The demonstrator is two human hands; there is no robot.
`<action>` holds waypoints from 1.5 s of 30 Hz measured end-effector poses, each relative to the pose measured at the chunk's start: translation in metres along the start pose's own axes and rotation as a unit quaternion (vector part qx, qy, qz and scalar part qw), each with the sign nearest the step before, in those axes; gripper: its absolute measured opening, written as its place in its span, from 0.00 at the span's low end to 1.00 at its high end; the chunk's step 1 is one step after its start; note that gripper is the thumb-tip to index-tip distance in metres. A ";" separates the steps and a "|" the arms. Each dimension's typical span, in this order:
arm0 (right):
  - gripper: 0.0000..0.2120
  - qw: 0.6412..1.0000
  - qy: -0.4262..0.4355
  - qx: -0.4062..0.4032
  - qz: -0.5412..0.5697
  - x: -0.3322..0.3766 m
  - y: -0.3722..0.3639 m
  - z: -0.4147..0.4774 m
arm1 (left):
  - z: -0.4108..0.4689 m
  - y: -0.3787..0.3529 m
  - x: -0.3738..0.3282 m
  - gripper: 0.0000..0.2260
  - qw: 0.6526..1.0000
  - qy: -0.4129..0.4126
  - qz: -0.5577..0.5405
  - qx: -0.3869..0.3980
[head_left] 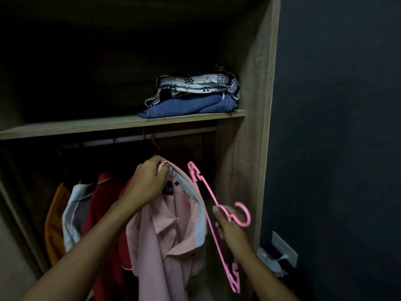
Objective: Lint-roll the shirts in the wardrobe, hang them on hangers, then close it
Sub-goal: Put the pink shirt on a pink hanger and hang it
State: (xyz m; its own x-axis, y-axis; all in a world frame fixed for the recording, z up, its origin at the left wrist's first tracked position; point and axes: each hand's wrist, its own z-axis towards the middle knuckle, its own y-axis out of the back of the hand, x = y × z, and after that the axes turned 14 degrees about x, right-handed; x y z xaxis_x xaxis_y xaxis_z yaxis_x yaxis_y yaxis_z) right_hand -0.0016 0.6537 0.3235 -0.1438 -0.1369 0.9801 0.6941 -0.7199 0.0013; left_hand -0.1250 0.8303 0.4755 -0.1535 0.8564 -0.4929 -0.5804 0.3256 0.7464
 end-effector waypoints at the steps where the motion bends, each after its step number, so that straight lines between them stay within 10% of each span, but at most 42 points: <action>1: 0.09 1.000 0.005 -0.007 -0.006 0.010 0.001 -0.006 | -0.004 0.002 -0.003 0.06 1.000 0.000 -0.004 0.002; 19: 0.17 0.910 0.315 0.119 0.243 0.249 -0.012 -0.058 | -0.022 0.066 -0.067 0.12 0.995 -0.065 -0.054 0.054; 28: 0.09 0.887 0.427 0.176 0.013 0.257 -0.023 -0.032 | -0.030 0.125 -0.099 0.02 0.975 -0.092 -0.182 0.093; 36: 0.10 0.897 0.286 0.242 -0.234 0.235 0.000 -0.001 | -0.057 0.165 -0.067 0.29 0.968 -0.058 0.044 0.239; 45: 0.15 0.843 0.200 0.259 -0.426 0.230 0.006 0.006 | -0.061 0.174 -0.013 0.15 0.977 0.057 0.075 0.194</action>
State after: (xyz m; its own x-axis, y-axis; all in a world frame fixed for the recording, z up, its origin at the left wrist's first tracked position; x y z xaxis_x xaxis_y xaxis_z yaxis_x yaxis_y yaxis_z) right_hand -0.0266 0.6222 0.5504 -0.9008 -0.0135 0.4340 0.4185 -0.2937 0.8594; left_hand -0.2730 0.8512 0.5846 -0.3141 0.8633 -0.3950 -0.2020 0.3457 0.9163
